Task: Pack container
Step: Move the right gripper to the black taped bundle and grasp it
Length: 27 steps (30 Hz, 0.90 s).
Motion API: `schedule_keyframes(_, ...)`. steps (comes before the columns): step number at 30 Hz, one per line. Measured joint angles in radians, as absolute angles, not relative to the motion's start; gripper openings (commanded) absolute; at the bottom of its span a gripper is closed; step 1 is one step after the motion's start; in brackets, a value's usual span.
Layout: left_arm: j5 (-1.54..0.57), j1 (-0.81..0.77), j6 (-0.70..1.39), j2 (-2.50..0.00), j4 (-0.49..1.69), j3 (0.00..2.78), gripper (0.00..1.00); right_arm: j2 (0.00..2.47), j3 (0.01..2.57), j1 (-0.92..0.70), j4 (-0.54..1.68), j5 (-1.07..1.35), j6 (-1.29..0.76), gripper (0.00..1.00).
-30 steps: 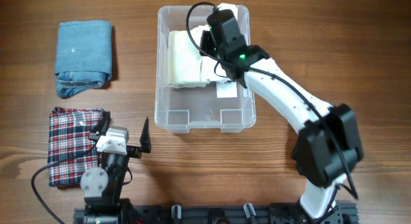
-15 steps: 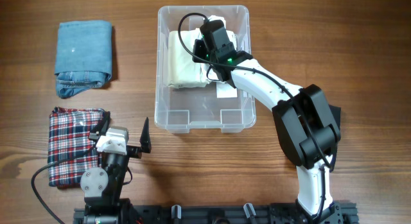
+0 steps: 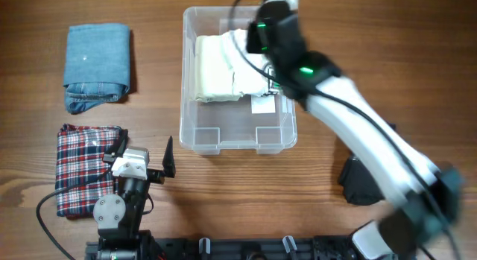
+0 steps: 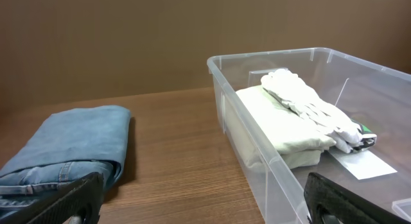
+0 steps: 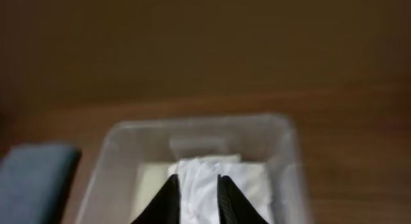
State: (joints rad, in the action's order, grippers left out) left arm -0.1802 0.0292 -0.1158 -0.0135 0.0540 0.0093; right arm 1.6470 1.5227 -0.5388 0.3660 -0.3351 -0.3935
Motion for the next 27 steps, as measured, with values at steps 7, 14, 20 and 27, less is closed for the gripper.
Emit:
schedule_keyframes(7,-0.180,0.029,-0.116,-0.013,0.054,0.009,1.00,1.361,1.539,-0.468,0.759,-0.436,-0.437,0.55)
schedule_keyframes(14,-0.180,0.029,-0.116,-0.013,0.054,0.009,1.00,1.316,1.527,-0.330,1.198,-0.449,-0.639,0.64)
schedule_keyframes(20,-0.180,0.030,-0.116,-0.013,0.054,0.009,1.00,1.315,1.423,-0.271,1.283,-0.412,-0.781,0.65)
schedule_keyframes(27,-0.180,0.029,-0.116,-0.013,0.054,0.009,1.00,1.315,1.256,-0.233,1.289,-0.382,-1.037,0.73)
